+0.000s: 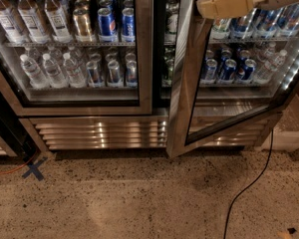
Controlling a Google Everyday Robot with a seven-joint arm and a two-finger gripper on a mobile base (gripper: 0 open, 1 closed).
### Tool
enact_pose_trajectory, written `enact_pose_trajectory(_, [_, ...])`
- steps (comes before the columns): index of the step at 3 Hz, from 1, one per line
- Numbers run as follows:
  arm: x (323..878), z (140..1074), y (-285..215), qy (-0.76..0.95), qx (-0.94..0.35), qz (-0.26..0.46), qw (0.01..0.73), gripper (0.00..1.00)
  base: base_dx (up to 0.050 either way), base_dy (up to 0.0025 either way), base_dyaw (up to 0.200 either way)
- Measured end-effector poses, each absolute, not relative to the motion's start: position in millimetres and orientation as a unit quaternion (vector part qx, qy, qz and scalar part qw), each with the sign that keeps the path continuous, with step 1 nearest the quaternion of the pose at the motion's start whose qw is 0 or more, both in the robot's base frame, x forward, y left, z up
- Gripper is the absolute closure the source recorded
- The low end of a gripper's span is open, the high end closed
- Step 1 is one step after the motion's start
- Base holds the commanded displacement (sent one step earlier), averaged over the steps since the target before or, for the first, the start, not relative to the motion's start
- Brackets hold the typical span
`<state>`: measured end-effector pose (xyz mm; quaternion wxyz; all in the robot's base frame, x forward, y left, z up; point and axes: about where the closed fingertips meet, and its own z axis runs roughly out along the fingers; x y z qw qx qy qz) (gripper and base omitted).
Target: Open right fridge door
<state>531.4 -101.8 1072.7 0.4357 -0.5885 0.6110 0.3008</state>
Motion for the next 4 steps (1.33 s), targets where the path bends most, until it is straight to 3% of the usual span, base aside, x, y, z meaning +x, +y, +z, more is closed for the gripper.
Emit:
enact_pose_trajectory(1, [535.1,1071.5,-108.8,0.611,-0.588,0.301,0.436,1.0,0.0,0.0,0.0])
enact_pose_trajectory(3, [548.7,1074.2,-134.5,0.611,-0.588,0.301,0.436,1.0,-0.05,0.00001,0.0])
enact_pose_trajectory(4, [548.7,1074.2,-134.5,0.611,-0.588,0.301,0.436,1.0,0.0,0.0,0.0])
